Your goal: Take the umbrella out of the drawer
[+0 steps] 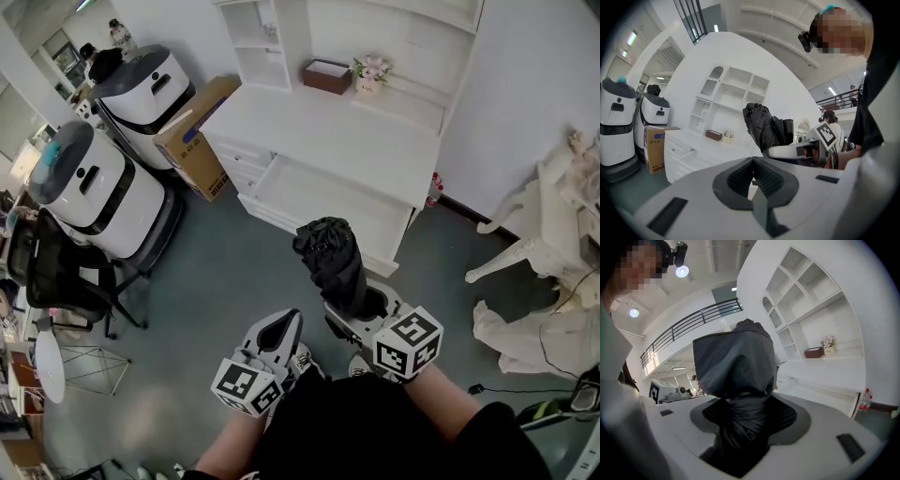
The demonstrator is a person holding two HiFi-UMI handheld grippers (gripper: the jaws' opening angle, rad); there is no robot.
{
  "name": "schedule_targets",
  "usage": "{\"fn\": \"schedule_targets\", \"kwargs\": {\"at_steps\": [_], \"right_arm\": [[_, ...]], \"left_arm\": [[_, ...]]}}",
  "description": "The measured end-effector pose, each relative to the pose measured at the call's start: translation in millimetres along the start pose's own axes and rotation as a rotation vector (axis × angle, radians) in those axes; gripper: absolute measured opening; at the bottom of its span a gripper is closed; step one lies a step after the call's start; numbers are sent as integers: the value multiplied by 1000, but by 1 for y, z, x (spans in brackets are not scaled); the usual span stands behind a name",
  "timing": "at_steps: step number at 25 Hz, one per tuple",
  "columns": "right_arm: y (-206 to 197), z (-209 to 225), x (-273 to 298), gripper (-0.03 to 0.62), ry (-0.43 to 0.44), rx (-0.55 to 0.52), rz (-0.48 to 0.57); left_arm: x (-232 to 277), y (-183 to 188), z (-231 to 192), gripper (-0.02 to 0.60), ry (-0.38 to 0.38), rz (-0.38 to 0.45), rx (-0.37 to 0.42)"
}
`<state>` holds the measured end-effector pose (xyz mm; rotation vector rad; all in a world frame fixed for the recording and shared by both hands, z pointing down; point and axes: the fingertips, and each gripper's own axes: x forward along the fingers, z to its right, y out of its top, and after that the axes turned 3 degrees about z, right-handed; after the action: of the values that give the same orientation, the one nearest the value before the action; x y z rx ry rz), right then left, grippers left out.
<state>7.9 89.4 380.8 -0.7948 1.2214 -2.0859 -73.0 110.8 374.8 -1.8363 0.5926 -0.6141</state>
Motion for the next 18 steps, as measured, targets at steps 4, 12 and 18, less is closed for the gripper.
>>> {"fn": "schedule_targets", "kwargs": {"at_steps": [4, 12, 18], "right_arm": [[-9, 3, -18, 247, 28, 13, -19], [-22, 4, -40, 247, 74, 9, -36], [-32, 7, -60, 246, 83, 11, -51]], "left_arm": [[0, -11, 21, 3, 23, -1, -9], [5, -29, 45, 3, 42, -9, -18], [13, -38, 61, 3, 43, -7, -22]]}}
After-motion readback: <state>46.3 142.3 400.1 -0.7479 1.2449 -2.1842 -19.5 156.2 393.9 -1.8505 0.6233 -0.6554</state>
